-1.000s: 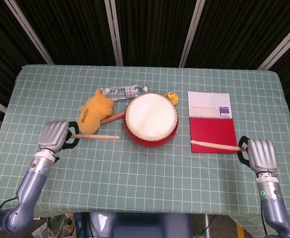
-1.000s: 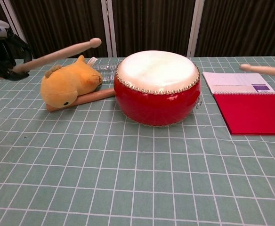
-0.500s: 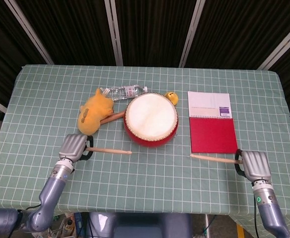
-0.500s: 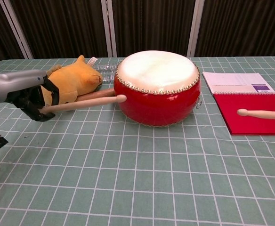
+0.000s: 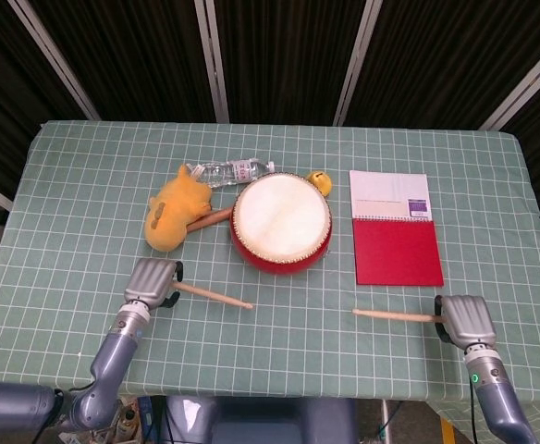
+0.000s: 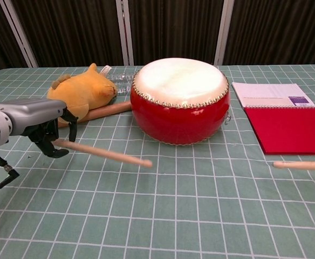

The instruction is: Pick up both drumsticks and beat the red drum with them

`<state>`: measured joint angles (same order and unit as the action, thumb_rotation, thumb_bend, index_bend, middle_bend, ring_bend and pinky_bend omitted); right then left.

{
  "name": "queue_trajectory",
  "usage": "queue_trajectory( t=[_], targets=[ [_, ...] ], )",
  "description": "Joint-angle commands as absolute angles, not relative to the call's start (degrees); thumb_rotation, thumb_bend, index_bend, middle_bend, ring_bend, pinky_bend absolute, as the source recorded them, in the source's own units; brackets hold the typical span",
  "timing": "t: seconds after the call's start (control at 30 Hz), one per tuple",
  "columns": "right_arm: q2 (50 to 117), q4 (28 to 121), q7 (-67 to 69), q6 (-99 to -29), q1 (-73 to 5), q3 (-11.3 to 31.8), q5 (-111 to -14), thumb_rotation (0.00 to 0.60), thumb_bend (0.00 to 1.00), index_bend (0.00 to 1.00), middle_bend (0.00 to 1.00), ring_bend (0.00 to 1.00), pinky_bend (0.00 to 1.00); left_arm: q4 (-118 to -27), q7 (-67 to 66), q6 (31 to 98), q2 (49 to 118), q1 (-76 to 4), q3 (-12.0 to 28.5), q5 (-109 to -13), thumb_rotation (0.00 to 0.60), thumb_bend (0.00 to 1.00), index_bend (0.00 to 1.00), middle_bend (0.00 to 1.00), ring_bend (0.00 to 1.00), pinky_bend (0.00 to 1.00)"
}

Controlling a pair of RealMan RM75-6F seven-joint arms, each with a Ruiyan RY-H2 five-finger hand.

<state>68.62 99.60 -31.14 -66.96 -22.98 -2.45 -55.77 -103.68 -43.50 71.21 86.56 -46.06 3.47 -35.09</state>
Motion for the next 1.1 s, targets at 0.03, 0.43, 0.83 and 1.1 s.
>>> queue_trajectory(
  t=[0.03,0.43,0.83,1.1],
  targets=[
    [68.7,99.8,-32.2,-66.5,-23.1,-2.5,-55.0,0.6,0.45,0.46,0.96,1.0,0.94,-104.4,-44.3,71.9,86.0,-45.6,3.2,-34.2,0.6,0.21,0.35,1.0,1.0,1.0],
    [69.6,99.8,-36.2,-67.3,-23.1,-2.7,-54.6,0.6,0.38,0.17,0.88,0.97,0.87,-106.9,-42.2,71.9,83.6,-43.5,2.8,-36.5,0.6,0.09,0.23,0.93,0.98,1.0],
    [67.0,102.3,-32.4,-70.9,-21.1,-1.1,-57.4,0.6,0.37,0.09,0.5,0.56,0.47,-112.4,-30.9,77.9,74.0,-35.1,-0.6,-51.8,0.6,0.09,0.1,0.29,0.34,0.45],
    [62.9,101.2,-10.5,-82.1,-14.2,0.7,-73.5,0.6,0.25,0.0,0.02,0.01,0.06,-106.3,-15.9,88.9,65.6,-22.5,-8.8,-72.4,0.6,0.0,0.0,0.0,0.01,0.08]
  ],
)
